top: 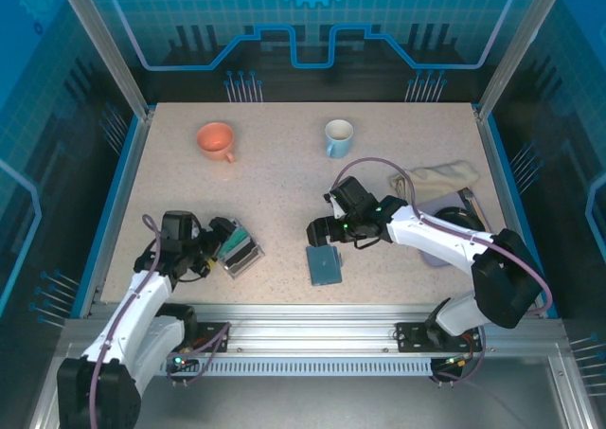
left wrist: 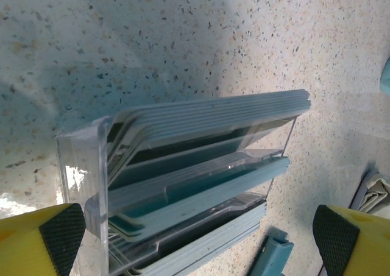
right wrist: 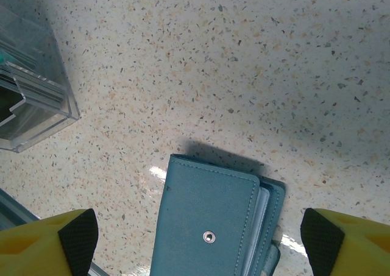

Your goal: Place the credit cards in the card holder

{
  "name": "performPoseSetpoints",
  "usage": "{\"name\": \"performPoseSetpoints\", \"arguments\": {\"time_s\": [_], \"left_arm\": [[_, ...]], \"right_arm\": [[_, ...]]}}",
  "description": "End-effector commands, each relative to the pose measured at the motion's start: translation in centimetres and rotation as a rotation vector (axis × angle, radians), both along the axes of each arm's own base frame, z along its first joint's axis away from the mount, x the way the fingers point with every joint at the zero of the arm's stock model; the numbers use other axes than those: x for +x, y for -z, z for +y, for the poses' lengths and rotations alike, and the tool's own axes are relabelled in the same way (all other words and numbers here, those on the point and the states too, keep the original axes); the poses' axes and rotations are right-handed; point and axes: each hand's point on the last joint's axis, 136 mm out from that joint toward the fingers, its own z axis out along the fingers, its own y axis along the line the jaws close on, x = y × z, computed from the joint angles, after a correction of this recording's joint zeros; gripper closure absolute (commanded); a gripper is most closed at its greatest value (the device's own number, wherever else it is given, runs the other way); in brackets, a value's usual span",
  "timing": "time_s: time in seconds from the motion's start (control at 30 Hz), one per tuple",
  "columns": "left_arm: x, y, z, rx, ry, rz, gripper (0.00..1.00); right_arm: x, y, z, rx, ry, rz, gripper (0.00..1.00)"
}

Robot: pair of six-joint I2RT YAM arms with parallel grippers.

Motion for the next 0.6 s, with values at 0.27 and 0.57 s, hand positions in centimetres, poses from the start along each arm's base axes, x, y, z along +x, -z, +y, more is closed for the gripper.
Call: {"name": "performPoseSetpoints", "arguments": {"time_s": [0.27, 0.57], "left_arm": [[3.4, -1.4, -1.8, -0.064, 0.087, -0.109, 0.01], [5.3, -1.8, -5.4, -0.066, 0.229, -0.119, 0.01]], "right_arm": [[0.6, -0.6, 0.9, 0.041, 0.013, -0.001, 0.1], [0.7, -0.1, 0.8, 0.087, 0.034, 0.027, 0.13]]}}
